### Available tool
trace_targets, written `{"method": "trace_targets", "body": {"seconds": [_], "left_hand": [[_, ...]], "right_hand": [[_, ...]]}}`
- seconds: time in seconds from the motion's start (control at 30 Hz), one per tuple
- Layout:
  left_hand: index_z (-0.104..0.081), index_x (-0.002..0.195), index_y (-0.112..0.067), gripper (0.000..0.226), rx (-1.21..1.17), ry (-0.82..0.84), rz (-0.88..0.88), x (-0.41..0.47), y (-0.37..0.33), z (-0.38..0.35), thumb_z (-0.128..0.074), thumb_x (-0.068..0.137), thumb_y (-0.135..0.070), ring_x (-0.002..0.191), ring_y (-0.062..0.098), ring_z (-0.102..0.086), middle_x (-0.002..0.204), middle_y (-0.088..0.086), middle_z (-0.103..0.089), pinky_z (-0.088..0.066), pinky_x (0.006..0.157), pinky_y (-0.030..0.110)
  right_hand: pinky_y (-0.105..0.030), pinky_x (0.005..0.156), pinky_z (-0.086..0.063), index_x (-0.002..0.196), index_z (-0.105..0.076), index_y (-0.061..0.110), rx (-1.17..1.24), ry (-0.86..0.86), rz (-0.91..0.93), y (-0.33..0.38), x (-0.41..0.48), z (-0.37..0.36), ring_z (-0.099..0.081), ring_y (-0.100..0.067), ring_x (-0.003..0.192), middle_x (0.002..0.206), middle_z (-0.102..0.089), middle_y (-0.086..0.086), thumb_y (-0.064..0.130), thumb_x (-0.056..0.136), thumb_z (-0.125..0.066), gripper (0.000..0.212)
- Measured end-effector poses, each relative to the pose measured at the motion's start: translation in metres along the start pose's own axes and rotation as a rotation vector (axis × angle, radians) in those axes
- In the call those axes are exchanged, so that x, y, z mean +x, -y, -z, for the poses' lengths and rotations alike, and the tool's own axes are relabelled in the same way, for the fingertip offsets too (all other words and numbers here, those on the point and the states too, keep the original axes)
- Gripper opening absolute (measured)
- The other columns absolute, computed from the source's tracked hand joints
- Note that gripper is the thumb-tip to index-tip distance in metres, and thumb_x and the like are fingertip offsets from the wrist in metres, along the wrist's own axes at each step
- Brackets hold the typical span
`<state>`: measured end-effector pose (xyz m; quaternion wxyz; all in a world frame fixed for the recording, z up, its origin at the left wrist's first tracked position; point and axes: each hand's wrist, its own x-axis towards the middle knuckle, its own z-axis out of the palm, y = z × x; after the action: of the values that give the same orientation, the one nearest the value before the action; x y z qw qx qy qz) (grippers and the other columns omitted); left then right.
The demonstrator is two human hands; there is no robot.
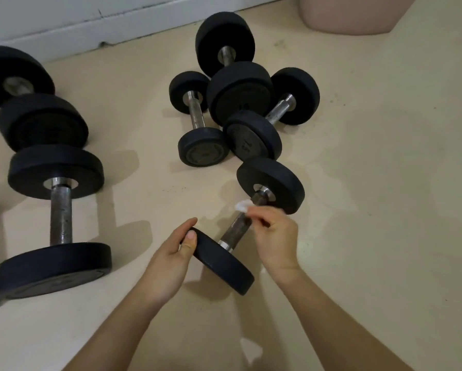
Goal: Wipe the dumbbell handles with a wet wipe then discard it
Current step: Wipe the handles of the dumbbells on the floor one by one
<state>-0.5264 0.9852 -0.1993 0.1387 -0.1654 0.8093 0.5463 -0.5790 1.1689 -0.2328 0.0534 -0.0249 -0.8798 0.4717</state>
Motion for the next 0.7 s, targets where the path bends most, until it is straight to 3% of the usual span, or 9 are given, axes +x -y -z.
{"method": "trace_targets", "body": {"seconds": [0.07, 0.13, 0.17, 0.27, 0.33, 0.4, 0.53, 0.63, 0.7], "left_hand": [[-0.054, 0.120, -0.040, 0.027, 0.090, -0.099, -0.068, 0.002, -0.001, 0.004, -0.038, 0.100, -0.030, 0.118, 0.002, -0.045, 0.123, -0.020, -0.054, -0.035, 0.098, 0.019], [-0.052, 0.118, -0.040, 0.023, 0.152, -0.069, -0.091, 0.003, -0.004, 0.009, -0.045, 0.096, -0.036, 0.114, 0.003, -0.047, 0.116, -0.023, -0.053, -0.038, 0.090, 0.017], [-0.050, 0.120, -0.040, 0.029, 0.181, -0.029, -0.084, 0.005, -0.005, 0.013, -0.048, 0.091, -0.045, 0.113, 0.004, -0.047, 0.116, -0.021, -0.053, -0.038, 0.089, 0.019], [-0.040, 0.127, -0.047, 0.057, 0.308, 0.092, -0.076, 0.009, -0.002, 0.024, -0.051, 0.075, -0.069, 0.117, 0.005, -0.044, 0.128, -0.017, -0.046, -0.039, 0.094, 0.028], [-0.031, 0.128, -0.056, 0.065, 0.474, 0.164, -0.131, 0.003, -0.002, 0.023, -0.052, 0.071, -0.078, 0.127, 0.011, -0.039, 0.143, -0.012, -0.034, -0.039, 0.102, 0.032], [-0.024, 0.130, -0.059, 0.073, 0.584, 0.192, -0.186, -0.007, -0.004, 0.018, -0.053, 0.066, -0.079, 0.136, 0.017, -0.032, 0.154, -0.006, -0.018, -0.035, 0.108, 0.034], [-0.014, 0.137, -0.055, 0.071, 0.848, 0.197, -0.291, -0.023, -0.016, 0.003, -0.055, 0.080, -0.064, 0.141, 0.026, -0.021, 0.156, 0.007, -0.008, -0.027, 0.112, 0.032], [-0.017, 0.131, -0.048, 0.059, 1.137, 0.179, -0.419, -0.025, -0.032, -0.010, -0.056, 0.089, -0.035, 0.139, 0.033, -0.021, 0.144, 0.010, -0.021, -0.030, 0.108, 0.043], [-0.028, 0.129, -0.037, 0.055, 1.288, 0.281, -0.489, -0.018, -0.045, -0.017, -0.056, 0.087, -0.016, 0.136, 0.033, -0.026, 0.136, 0.009, -0.033, -0.032, 0.103, 0.048]], "right_hand": [[-0.029, 0.087, -0.055, 0.084, -0.077, 0.018, 0.106, 0.233, -0.104, 0.010, -0.011, -0.006, -0.066, -0.004, 0.087, 0.089, -0.071, 0.014, 0.002, 0.081, -0.069, 0.018], [-0.029, 0.088, -0.055, 0.083, -0.077, 0.020, 0.143, 0.479, -0.175, 0.017, -0.005, -0.002, -0.066, -0.004, 0.086, 0.088, -0.072, 0.011, 0.006, 0.082, -0.069, 0.016], [-0.025, 0.088, -0.054, 0.084, -0.076, 0.021, 0.123, 0.459, -0.161, 0.017, 0.006, -0.001, -0.066, -0.004, 0.087, 0.089, -0.071, 0.011, 0.008, 0.083, -0.069, 0.015], [-0.016, 0.082, -0.051, 0.085, -0.073, 0.020, 0.010, 0.135, -0.074, 0.016, 0.035, 0.000, -0.064, -0.003, 0.087, 0.093, -0.071, 0.009, 0.007, 0.083, -0.067, 0.014], [-0.019, 0.078, -0.052, 0.081, -0.071, 0.021, -0.031, 0.178, -0.026, 0.016, 0.024, -0.003, -0.063, -0.003, 0.081, 0.086, -0.068, 0.010, 0.004, 0.082, -0.068, 0.017], [-0.023, 0.076, -0.054, 0.077, -0.072, 0.018, -0.020, 0.365, -0.004, 0.016, -0.002, -0.006, -0.063, -0.003, 0.076, 0.081, -0.069, 0.010, 0.000, 0.080, -0.068, 0.019], [-0.026, 0.077, -0.056, 0.078, -0.074, 0.014, 0.100, 0.526, -0.143, 0.011, -0.006, 0.010, -0.068, -0.006, 0.077, 0.077, -0.072, 0.006, 0.001, 0.082, -0.066, 0.016], [-0.020, 0.072, -0.054, 0.079, -0.072, 0.016, 0.184, 0.565, -0.210, 0.011, -0.002, 0.020, -0.067, -0.006, 0.075, 0.075, -0.071, 0.007, -0.002, 0.083, -0.064, 0.020], [-0.025, 0.075, -0.054, 0.090, -0.071, 0.014, 0.430, 0.536, -0.394, 0.013, 0.003, 0.030, -0.064, -0.015, 0.082, 0.086, -0.071, -0.005, -0.004, 0.086, -0.061, 0.022]]}}
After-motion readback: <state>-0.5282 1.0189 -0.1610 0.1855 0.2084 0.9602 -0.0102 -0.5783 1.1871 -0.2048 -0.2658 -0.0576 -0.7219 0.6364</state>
